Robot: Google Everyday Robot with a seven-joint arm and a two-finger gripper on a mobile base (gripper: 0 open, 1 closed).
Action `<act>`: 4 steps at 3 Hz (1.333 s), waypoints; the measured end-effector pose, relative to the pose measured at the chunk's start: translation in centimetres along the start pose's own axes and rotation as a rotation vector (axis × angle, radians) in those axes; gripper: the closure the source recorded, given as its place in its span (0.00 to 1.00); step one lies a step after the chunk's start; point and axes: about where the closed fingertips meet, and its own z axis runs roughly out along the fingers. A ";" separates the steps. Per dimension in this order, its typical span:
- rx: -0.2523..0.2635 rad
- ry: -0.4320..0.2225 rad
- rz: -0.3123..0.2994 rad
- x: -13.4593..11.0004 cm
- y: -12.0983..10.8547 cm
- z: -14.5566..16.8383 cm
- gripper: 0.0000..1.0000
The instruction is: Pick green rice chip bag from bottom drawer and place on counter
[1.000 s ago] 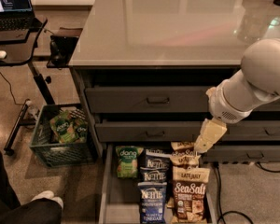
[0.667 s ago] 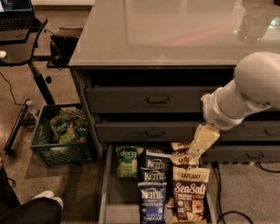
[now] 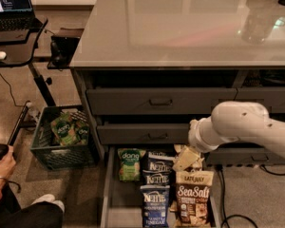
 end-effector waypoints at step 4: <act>-0.067 -0.138 0.018 1.3 -0.8 13.4 0.00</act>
Offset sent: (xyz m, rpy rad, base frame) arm 0.0491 0.0216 -0.1236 0.1730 -0.0273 -0.0416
